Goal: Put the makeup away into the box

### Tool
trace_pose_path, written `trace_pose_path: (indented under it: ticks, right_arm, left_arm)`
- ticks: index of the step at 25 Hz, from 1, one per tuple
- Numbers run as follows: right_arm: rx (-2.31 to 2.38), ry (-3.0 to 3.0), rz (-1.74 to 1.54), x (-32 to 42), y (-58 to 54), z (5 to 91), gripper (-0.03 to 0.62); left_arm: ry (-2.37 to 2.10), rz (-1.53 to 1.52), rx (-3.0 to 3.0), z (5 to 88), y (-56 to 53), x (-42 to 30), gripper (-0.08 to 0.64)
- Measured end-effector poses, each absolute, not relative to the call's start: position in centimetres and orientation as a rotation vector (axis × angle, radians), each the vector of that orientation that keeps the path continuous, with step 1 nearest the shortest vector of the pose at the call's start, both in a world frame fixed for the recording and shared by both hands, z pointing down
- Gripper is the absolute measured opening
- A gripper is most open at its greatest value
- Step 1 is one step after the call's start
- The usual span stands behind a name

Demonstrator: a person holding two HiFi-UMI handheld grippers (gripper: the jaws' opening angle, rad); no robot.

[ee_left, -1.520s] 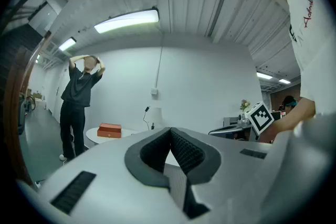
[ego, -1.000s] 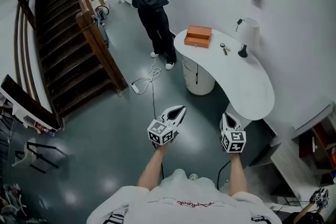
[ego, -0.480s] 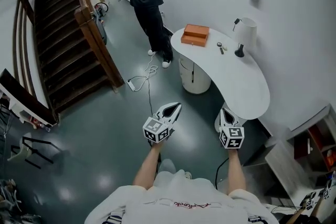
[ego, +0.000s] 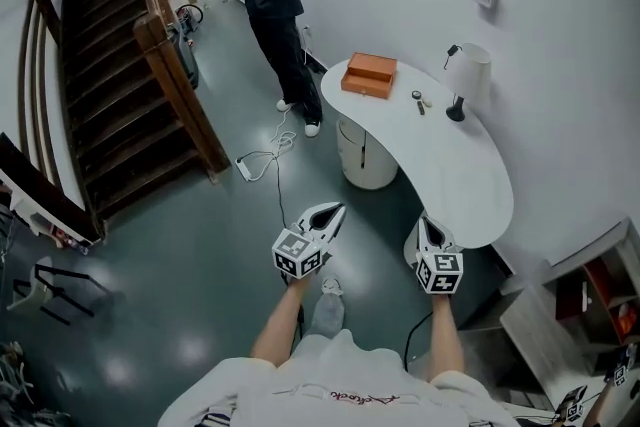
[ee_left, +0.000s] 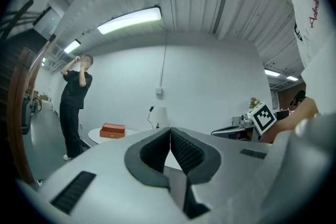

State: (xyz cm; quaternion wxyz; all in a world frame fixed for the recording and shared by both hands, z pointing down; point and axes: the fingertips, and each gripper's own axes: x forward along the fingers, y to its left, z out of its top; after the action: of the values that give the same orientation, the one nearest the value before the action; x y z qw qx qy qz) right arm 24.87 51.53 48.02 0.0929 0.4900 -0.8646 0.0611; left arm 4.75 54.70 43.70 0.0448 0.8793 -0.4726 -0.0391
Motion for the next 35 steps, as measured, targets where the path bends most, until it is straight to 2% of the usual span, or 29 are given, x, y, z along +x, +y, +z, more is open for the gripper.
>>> trace_pose_path:
  ticks: [10,20,35]
  right_arm:
    - [1.481,-2.531,0.152,22.3,39.0,48.5,0.02]
    - [1.534,-2.506,0.159,17.7,25.9,47.2,0.02]
    - [1.582,-2.452,0.167,14.2,17.3,48.7,0.02]
  left_arm:
    - [-1.404,-0.174,2.692,44.9,41.3,2.6,0.009]
    - [-1.359,-0.175,2.698,43.8,28.1,-2.6,0.011]
    - [-1.3,-0.118,2.745,45.1,19.2,-6.0,0.009]
